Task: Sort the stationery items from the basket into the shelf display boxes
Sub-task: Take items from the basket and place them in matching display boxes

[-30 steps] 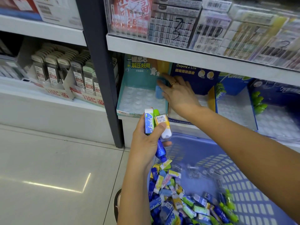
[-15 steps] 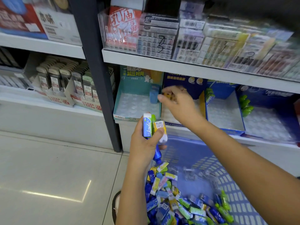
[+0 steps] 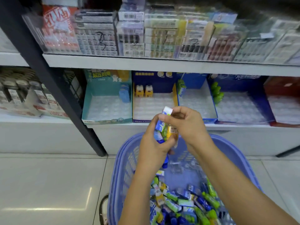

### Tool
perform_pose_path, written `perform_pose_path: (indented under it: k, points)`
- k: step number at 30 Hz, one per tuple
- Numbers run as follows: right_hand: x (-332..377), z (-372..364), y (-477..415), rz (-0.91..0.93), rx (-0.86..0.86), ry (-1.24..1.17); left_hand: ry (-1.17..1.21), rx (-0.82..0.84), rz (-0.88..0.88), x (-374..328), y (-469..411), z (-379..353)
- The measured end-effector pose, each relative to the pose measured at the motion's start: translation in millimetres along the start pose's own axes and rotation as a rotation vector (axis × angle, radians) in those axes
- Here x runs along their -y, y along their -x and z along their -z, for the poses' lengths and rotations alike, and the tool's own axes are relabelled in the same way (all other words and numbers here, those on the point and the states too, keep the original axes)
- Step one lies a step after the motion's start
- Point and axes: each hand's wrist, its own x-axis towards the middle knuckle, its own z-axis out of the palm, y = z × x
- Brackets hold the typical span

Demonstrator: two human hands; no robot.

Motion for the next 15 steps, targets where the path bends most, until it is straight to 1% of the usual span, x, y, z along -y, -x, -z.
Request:
perform_pose_path:
  k: [2,3,4,5,6,7,9,10,11,12,13,15]
  points:
    - [1.2,15.9,-8.5,0.007,-0.032,-0.272,0.02,0.003,0.046,3.5,-1.5,-7.3]
    - [3.2,24.8,-15.1,0.013,-0.062,-0.367,0.044,-0.003,0.068,5.0,-2.4,-9.0]
    - [4.7,34.4,-23.9,0.004,-0.105,-0.406,0.07,-0.017,0.086,6.5,-3.2,-9.7]
    - [7.1,43.1,-32.9,-0.017,-0.134,-0.387,0.088,-0.041,0.102,7.7,-4.4,-9.7]
    - [8.6,51.3,-43.6,-0.04,-0.146,-0.306,0.095,-0.071,0.118,8.5,-5.7,-8.9]
    - [9.9,58.3,-55.0,-0.06,-0.134,-0.173,0.095,-0.104,0.129,9.0,-7.2,-7.7]
    - [10.6,71.1,-79.2,-0.057,-0.076,0.248,0.101,-0.15,0.123,9.5,-10.3,-5.1]
    - [10.9,76.6,-90.1,-0.012,-0.059,0.508,0.108,-0.164,0.116,9.5,-11.9,-4.2]
    - [11.9,80.8,-99.0,0.068,-0.075,0.772,0.117,-0.175,0.109,9.0,-13.0,-3.3]
    - [14.0,83.0,-106.0,0.161,-0.118,0.972,0.128,-0.183,0.104,8.5,-14.0,-2.7]
    - [17.2,83.3,-111.1,0.246,-0.144,1.088,0.139,-0.189,0.101,8.0,-14.9,-2.3]
    - [20.9,82.5,-120.2,0.34,-0.102,1.148,0.161,-0.194,0.1,7.1,-16.3,-2.0]
